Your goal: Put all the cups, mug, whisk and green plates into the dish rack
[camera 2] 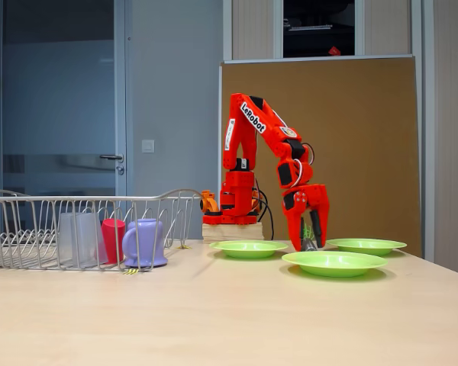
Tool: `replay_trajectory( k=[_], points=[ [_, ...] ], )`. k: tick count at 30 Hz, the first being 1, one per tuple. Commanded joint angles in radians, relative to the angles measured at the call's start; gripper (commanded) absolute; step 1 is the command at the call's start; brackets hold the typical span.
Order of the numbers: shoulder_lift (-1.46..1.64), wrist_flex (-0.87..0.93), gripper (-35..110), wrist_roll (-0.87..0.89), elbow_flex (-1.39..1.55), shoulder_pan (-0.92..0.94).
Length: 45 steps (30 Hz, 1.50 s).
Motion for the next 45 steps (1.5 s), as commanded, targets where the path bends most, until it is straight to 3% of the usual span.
replay_trajectory(
  k=[1, 7, 21, 32, 40, 45],
  points=[
    [0.04, -0.012, 3, -0.034, 0.025, 0.018],
    [0.091, -0.041, 0, -0.112, 0.066, 0.052],
    [0.252, 0.293, 0, -0.225, -0.15, 0.064],
    [0.275, 0.635, 0, -0.495, -0.577, 0.158],
    [0.284, 0.762, 0, -0.676, -0.784, 0.222],
    [0.265, 0.85, 0, -0.893, -0.971, 0.276]
  ],
)
